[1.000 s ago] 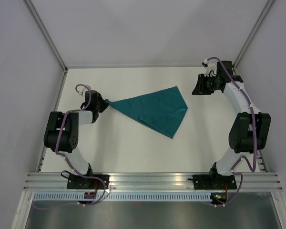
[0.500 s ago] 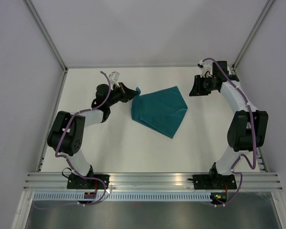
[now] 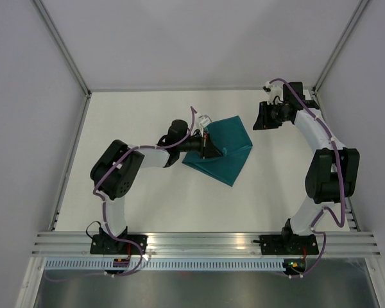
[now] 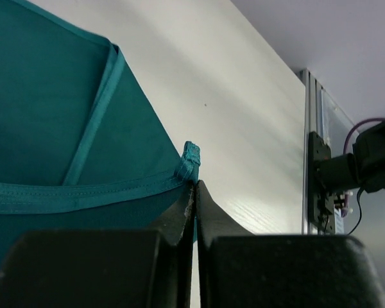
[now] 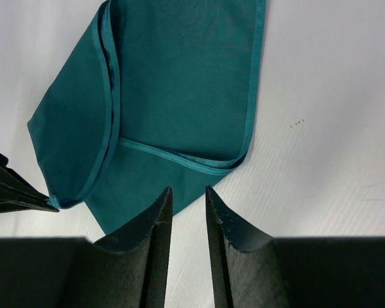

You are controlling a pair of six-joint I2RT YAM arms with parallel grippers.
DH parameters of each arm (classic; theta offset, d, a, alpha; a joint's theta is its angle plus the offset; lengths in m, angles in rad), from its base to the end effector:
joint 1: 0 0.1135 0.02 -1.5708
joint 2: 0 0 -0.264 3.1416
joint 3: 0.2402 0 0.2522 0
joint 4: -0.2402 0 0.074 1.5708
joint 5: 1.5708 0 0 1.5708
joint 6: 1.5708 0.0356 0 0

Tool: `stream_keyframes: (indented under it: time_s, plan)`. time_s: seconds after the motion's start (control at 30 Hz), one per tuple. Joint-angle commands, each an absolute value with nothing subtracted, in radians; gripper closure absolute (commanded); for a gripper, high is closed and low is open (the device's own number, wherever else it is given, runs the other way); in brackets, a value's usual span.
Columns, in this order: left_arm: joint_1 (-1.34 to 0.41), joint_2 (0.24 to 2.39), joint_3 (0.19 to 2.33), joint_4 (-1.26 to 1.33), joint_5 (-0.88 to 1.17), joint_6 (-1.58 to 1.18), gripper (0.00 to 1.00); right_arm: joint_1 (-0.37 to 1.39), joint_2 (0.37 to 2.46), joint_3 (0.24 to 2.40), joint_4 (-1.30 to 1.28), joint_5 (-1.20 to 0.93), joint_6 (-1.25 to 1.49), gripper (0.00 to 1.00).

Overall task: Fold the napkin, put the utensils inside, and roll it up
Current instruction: Fold the napkin

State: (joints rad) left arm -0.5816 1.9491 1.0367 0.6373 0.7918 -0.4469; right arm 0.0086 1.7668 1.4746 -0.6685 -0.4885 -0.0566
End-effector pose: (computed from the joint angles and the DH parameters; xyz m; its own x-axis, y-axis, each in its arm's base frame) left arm 0.3288 -0.2465 0.1749 -0.6188 0.0435 -0.7843 0.7660 0.2546 -0.5902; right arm 0.3835 0.0200 0.2729 -0.8026 -0.0568 -0.5938 -0.3224 0.8789 0.3516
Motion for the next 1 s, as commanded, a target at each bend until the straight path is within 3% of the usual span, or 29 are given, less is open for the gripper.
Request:
stream_keyframes:
  time_s: [0.0,0.8,0.97]
  plan:
    - [-0.606,1.967,1.075,0.600,0.853,-0.328,0.98,0.025,1.778,1.511,-0.677,-0.476,-0.058,0.67]
    - [-0.796,2.065,1.222,0.204,0.703,-0.040,0.98,0.043,1.799,1.511,-0.672,-0.448,-0.061,0.68]
    - [-0.822,2.089,1.236,0.212,0.631,-0.058,0.87,0.048,1.804,1.509,-0.672,-0.445,-0.064,0.68]
